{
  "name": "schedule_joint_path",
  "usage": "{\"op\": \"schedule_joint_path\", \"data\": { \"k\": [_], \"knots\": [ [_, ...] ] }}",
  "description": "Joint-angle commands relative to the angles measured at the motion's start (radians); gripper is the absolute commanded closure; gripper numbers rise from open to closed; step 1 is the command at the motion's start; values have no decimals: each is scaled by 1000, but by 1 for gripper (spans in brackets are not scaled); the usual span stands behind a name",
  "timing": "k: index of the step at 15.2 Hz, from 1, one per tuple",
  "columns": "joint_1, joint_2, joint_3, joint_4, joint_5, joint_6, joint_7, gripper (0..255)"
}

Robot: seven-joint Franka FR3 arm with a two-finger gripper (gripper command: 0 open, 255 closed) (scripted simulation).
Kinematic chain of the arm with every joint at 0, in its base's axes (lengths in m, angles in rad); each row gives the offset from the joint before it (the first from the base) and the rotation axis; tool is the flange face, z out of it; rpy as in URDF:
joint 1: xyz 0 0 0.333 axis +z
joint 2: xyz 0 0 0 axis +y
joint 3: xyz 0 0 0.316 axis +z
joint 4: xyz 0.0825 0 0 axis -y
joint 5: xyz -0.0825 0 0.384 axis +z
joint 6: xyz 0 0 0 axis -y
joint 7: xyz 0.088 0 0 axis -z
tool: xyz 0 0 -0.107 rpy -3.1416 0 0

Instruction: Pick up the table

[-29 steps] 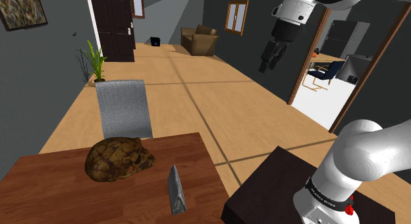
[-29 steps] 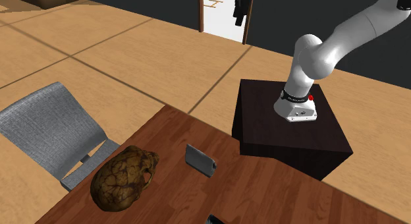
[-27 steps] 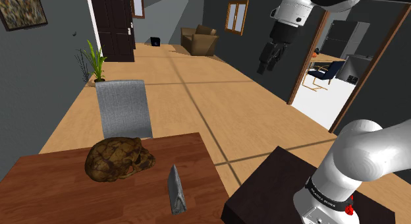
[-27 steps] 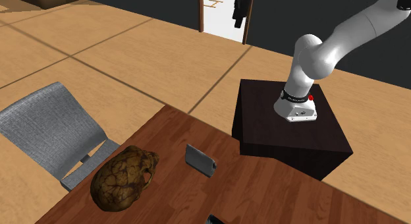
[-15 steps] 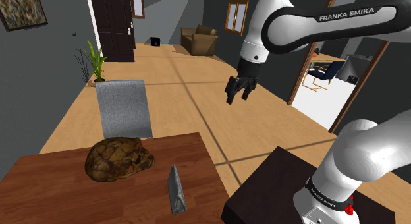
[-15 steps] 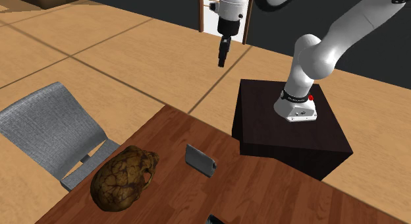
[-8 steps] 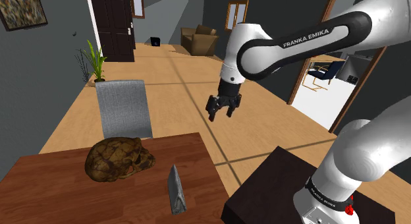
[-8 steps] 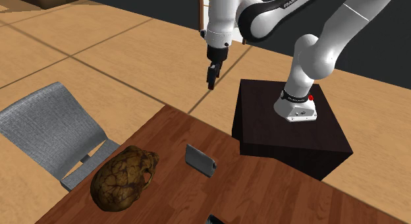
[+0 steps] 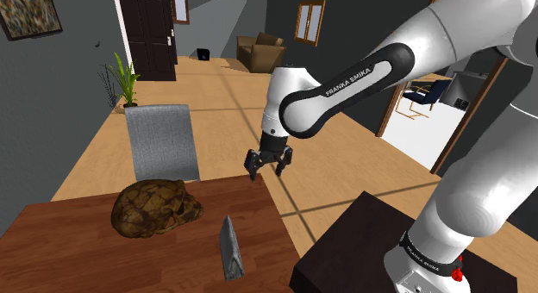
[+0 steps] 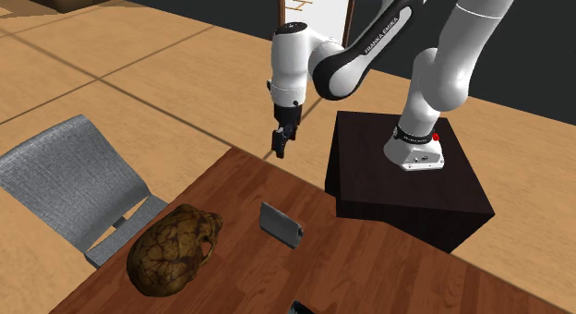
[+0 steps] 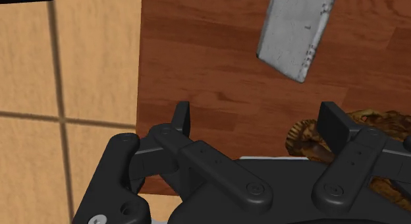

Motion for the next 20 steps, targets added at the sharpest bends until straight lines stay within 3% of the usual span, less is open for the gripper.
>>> {"op": "schedule_joint_path", "data": {
  "k": [1,6,13,20],
  "knots": [
    [2,89,21,29,-32,53,70,0],
    [36,308,19,128,-141,147,240,0],
    [144,598,-53,321,-243,219,423,0],
    [169,675,-82,339,-268,277,435,0]
  ]
}}
